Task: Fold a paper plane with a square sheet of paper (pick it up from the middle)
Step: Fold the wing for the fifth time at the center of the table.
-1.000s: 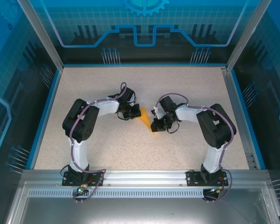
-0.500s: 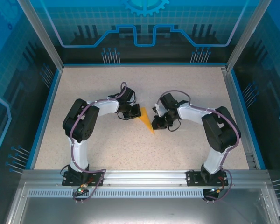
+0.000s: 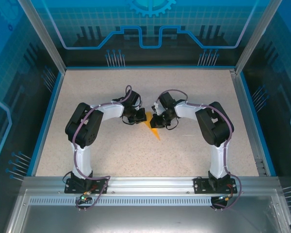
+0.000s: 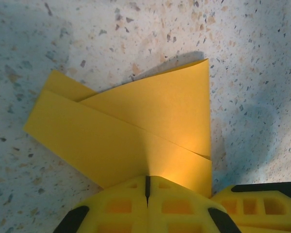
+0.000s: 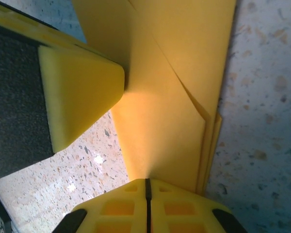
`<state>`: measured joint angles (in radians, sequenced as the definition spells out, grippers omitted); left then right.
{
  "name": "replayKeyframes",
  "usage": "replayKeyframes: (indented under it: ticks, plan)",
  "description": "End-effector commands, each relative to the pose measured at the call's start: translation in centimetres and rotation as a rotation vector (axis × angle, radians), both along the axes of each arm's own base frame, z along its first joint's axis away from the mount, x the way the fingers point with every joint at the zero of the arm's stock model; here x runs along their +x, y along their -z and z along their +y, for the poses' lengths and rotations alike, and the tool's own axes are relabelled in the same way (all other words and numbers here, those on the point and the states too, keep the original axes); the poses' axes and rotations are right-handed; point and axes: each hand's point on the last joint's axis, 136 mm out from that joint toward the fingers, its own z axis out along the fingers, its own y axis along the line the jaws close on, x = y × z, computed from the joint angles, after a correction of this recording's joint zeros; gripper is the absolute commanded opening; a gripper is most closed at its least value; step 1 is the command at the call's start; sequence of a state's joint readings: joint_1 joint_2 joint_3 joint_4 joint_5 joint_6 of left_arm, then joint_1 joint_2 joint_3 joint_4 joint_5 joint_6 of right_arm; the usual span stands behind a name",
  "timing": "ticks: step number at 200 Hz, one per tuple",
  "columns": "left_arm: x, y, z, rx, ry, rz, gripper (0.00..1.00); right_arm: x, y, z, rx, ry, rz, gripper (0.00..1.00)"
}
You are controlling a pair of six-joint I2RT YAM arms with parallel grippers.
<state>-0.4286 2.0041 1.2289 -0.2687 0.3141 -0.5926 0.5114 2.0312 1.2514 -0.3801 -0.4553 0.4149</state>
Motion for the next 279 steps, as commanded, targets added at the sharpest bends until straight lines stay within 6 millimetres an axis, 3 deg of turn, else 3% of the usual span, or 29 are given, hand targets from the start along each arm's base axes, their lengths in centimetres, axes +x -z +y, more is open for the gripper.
replayKeyframes:
  ticks: [1, 33, 54, 115, 154, 177, 196, 279]
  plan:
    - [-1.0, 1.9, 0.8, 0.053, 0.016, 0.050, 0.05, -2.0, 2.7, -1.2, -0.089, -0.001, 0.077, 0.07]
    - [-0.5, -2.6, -2.1, -0.158, 0.047, -0.032, 0.07, -1.8, 2.8, -1.4, -0.100, 0.007, 0.073, 0.07]
    - [-1.0, -3.8, -2.9, -0.208, 0.050, -0.058, 0.07, -1.5, 2.6, -1.4, -0.101, 0.012, 0.066, 0.07]
    - [-3.2, 0.5, -1.5, -0.118, 0.016, 0.049, 0.06, -1.1, 2.2, -1.4, -0.085, 0.017, 0.061, 0.06]
    - [-3.2, 2.2, -0.6, -0.039, 0.003, 0.071, 0.05, -0.5, -1.2, -0.1, 0.014, -0.008, -0.012, 0.07]
    - [-3.0, 2.1, -0.5, -0.023, 0.003, 0.066, 0.05, -0.4, -3.6, 0.6, 0.056, -0.036, -0.059, 0.07]
    - [-3.0, 2.1, -0.5, -0.018, 0.005, 0.066, 0.05, -1.0, -4.3, 1.0, 0.070, -0.059, -0.065, 0.07]
    - [-2.5, 1.5, -0.6, -0.004, 0.019, 0.048, 0.05, -3.7, 1.1, -1.2, -0.045, -0.039, 0.058, 0.07]
